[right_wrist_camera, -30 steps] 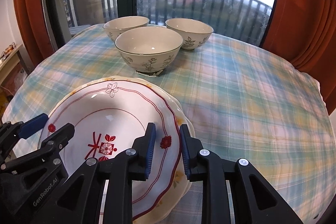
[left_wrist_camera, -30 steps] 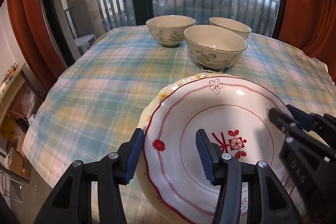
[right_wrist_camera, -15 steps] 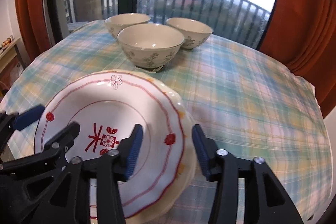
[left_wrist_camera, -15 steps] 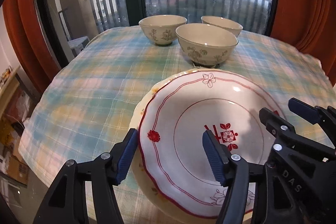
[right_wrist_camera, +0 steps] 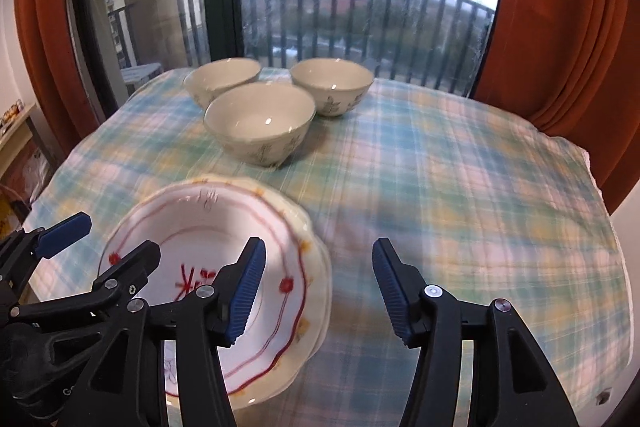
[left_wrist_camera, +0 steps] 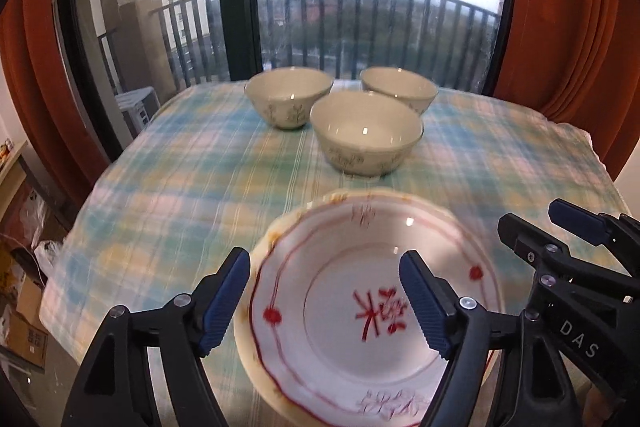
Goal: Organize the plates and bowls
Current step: 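Open both grippers and withdraw from the plate stack, then move both grippers to the cream floral bowl and grasp its rim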
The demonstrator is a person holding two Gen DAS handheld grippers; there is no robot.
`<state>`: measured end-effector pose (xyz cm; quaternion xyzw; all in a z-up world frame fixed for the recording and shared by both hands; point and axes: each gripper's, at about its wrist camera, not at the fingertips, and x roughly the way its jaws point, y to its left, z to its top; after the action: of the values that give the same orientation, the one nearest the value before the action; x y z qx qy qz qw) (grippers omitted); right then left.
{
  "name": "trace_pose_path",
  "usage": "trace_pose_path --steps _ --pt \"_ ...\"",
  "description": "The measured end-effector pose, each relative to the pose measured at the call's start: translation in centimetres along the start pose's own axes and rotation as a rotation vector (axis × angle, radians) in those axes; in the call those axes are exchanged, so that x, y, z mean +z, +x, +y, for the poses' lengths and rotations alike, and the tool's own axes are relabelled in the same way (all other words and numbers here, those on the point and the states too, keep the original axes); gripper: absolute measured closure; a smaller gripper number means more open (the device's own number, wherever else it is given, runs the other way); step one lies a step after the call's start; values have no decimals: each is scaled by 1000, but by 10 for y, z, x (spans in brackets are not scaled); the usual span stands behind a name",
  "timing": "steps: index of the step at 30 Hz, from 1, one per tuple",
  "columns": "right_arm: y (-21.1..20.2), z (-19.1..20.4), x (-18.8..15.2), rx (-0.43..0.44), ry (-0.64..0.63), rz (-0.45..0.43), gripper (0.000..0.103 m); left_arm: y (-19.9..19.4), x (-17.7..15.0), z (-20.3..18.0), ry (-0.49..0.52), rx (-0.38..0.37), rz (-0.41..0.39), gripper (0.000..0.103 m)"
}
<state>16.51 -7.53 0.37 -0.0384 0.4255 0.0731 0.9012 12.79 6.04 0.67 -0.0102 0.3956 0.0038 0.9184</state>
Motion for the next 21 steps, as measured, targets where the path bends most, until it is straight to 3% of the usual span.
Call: trace_pose_path --steps 10,19,21 --pt "12 -18 51 22 33 -27 44 8 51 -6 0 31 -66 22" --pt "43 -29 91 118 80 -63 44 36 88 -3 -48 79 -108 29" --pt "53 -27 97 119 75 -65 44 45 92 -3 -52 80 -98 34"
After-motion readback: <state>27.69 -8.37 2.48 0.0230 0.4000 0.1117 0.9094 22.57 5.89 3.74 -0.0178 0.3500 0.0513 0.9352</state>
